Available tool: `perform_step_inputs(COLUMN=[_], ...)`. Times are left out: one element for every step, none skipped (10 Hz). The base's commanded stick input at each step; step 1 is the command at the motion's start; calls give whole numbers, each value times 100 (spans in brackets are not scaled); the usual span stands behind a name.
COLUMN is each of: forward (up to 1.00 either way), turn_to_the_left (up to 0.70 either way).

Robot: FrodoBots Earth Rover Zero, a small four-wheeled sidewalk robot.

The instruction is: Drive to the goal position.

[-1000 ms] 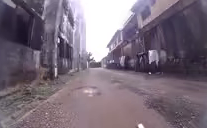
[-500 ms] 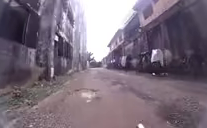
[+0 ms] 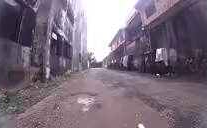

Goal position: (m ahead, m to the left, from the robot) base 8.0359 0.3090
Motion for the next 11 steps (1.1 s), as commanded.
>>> perform_step_inputs(forward=[70,70,70,70,70,70,70,70,70,70,70], turn_to_the_left=[0,0,0,0,0,0,0,0,0,0,0])
